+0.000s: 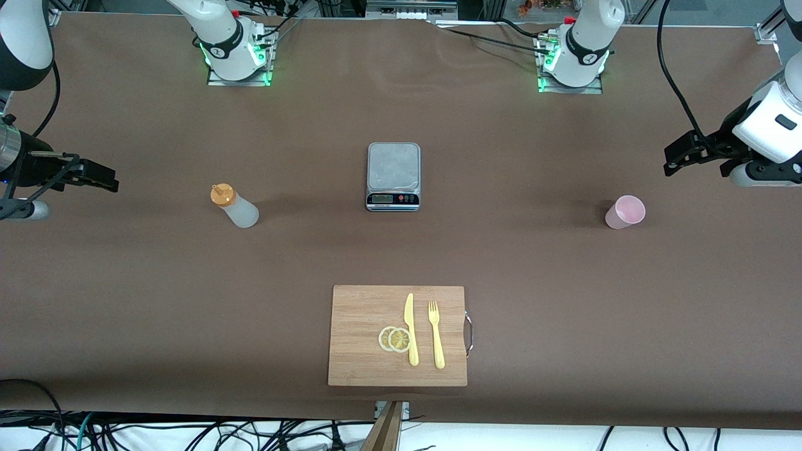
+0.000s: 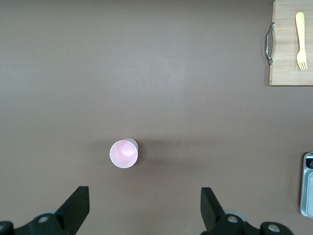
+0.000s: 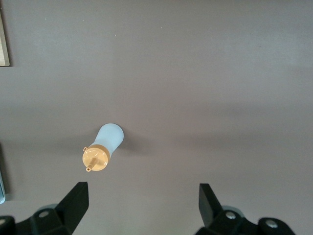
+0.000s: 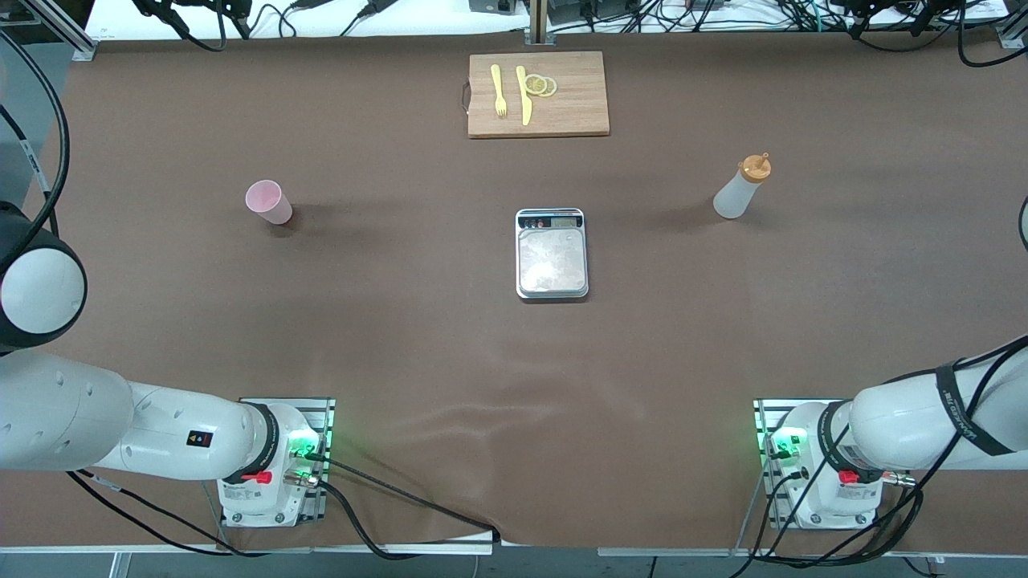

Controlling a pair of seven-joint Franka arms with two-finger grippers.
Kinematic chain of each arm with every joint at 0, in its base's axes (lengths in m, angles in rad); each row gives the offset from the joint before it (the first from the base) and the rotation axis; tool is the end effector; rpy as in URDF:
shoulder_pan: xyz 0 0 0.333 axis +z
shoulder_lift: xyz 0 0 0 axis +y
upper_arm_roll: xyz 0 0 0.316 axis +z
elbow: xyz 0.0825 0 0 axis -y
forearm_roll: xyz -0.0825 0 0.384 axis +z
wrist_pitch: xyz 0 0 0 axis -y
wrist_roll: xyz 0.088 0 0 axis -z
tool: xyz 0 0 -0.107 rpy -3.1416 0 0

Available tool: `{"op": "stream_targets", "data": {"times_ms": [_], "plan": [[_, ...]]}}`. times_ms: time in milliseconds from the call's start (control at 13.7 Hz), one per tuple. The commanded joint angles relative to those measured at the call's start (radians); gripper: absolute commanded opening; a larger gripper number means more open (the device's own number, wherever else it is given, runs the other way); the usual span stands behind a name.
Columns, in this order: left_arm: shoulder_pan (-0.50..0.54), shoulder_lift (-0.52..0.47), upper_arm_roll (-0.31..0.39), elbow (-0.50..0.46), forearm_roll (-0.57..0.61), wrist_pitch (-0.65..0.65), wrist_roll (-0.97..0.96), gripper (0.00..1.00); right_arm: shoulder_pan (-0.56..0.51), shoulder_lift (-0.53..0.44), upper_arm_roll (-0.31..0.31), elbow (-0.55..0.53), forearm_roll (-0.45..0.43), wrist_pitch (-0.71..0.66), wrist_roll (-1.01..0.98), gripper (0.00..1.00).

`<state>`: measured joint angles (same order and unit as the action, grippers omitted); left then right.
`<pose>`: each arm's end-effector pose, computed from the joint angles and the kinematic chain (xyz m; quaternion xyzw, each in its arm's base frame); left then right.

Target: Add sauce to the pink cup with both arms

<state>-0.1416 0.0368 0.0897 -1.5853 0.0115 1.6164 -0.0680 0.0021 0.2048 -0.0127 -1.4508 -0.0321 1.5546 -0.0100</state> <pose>0.5684 -0.0293 0.6010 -0.9999 -0.0077 0.0023 0.0075 0.6114 -0.0092 0.5600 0.9986 0.0003 -0.0506 0.0168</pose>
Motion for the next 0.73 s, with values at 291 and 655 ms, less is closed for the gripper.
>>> {"op": "stream_targets", "data": {"times_ms": [291,655], "plan": [[0.011,0.014,-0.005,0.031,-0.011,-0.015,0.007,1.0,-0.005,0.01,0.0,0.026,0.015,-0.01,-0.01,1.0],[0.011,0.014,-0.005,0.031,-0.011,-0.016,0.007,1.0,-0.005,0.01,0.0,0.026,0.015,-0.01,-0.01,1.0]]}}
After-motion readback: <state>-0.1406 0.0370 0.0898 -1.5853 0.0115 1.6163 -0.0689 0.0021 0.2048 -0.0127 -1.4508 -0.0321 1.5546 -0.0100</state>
